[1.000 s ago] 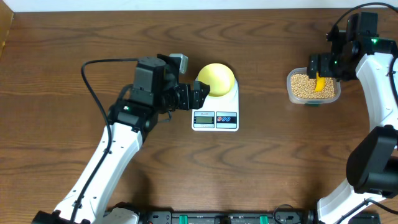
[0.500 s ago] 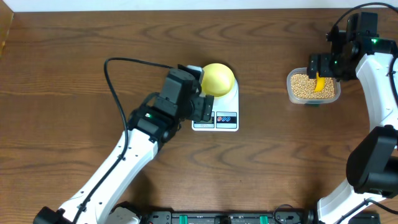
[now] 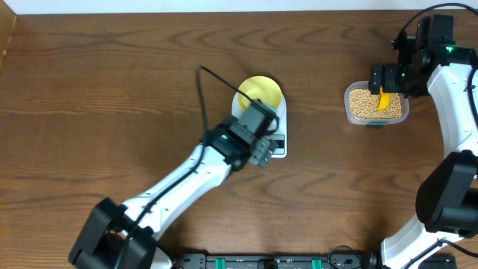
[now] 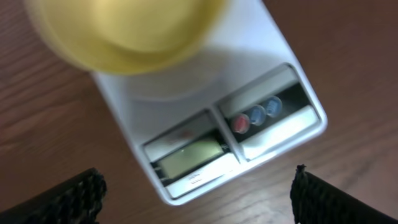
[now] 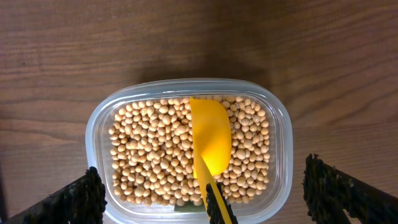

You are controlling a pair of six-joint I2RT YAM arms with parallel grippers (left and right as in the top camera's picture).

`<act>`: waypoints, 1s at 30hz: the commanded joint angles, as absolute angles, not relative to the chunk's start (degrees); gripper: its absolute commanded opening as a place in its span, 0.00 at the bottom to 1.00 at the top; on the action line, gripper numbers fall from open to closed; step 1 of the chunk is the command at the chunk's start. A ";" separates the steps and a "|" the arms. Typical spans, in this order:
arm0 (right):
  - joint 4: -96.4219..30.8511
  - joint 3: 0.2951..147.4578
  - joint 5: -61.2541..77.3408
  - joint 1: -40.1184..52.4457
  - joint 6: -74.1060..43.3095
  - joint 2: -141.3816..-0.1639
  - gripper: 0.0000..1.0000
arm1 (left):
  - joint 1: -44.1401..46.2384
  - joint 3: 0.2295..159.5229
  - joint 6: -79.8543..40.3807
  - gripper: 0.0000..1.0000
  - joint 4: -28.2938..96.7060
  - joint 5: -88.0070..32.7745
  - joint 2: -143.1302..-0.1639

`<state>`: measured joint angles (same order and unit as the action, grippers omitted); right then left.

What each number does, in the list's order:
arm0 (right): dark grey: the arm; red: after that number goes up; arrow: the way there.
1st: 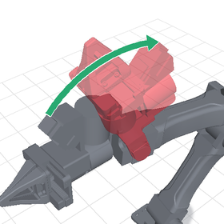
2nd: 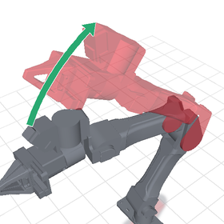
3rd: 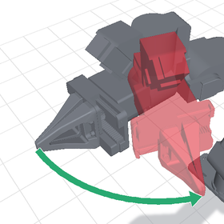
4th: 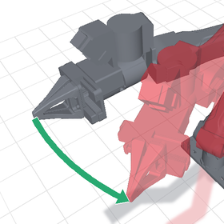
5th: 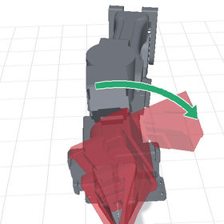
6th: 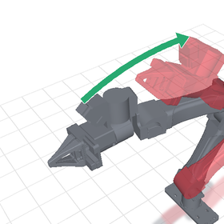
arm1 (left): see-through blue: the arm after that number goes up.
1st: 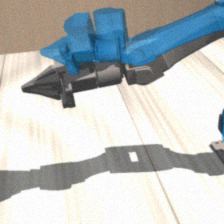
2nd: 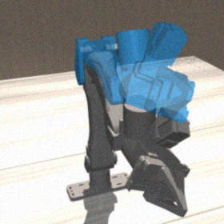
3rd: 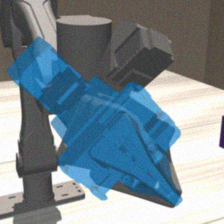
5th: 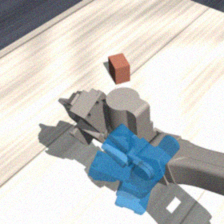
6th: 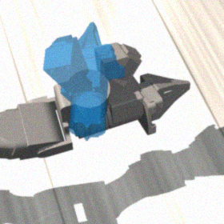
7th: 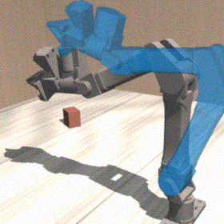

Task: Scoop item into bowl and weigh 50g on scale

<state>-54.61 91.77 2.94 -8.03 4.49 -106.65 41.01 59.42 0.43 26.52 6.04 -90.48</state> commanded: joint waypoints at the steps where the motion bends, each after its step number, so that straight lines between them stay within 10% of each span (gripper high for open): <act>1: -54.65 92.66 2.50 -8.16 5.23 -105.32 0.99 | 43.70 60.73 4.32 0.98 25.26 7.14 -91.50; 30: -54.65 92.66 2.50 -8.16 5.23 -105.32 0.99 | 47.94 60.71 -8.27 0.98 0.16 -1.06 -91.96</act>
<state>-54.61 91.79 2.94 -8.03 4.49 -106.65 47.75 59.64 -5.91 1.93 -0.16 -91.74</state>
